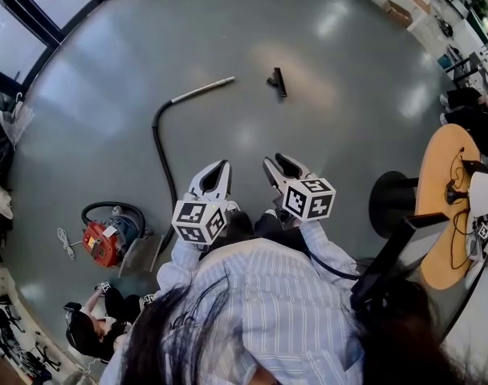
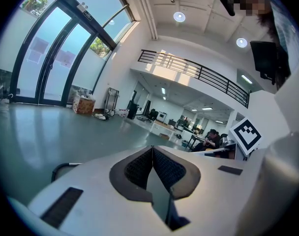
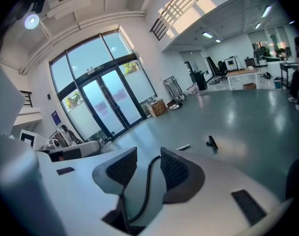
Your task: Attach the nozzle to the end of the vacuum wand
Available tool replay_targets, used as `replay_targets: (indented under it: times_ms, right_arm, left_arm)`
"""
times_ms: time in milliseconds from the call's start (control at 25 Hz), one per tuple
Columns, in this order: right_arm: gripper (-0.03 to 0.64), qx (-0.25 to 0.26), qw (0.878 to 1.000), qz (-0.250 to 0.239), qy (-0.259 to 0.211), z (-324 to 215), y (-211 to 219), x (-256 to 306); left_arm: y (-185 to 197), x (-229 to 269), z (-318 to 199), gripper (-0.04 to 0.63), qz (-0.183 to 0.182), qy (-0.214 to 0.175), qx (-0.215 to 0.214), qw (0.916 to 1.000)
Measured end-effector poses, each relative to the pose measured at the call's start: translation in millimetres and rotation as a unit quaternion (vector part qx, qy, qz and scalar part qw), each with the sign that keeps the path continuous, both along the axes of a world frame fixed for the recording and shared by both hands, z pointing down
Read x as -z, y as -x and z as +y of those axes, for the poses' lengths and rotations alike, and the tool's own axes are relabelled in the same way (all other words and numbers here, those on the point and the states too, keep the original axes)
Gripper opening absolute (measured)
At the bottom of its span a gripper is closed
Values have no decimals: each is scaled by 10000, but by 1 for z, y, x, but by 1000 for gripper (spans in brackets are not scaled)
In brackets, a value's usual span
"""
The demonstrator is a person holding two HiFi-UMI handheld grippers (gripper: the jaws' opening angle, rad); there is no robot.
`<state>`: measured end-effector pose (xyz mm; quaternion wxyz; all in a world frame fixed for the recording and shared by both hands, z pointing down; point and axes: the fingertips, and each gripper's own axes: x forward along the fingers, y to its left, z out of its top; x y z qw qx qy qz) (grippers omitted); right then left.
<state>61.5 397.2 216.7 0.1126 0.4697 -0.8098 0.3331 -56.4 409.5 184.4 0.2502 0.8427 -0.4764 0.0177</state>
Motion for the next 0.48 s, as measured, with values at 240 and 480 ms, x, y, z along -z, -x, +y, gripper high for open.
replay_targets:
  times_ms: [240, 480]
  right_arm:
    - [153, -6, 9999, 62, 141, -3, 19, -10]
    - [153, -100, 9993, 159, 331, -21, 13, -18]
  left_arm:
    - [25, -14, -11, 5, 142, 162, 1, 9998]
    - [32, -30, -33, 5, 389, 402, 106, 9984]
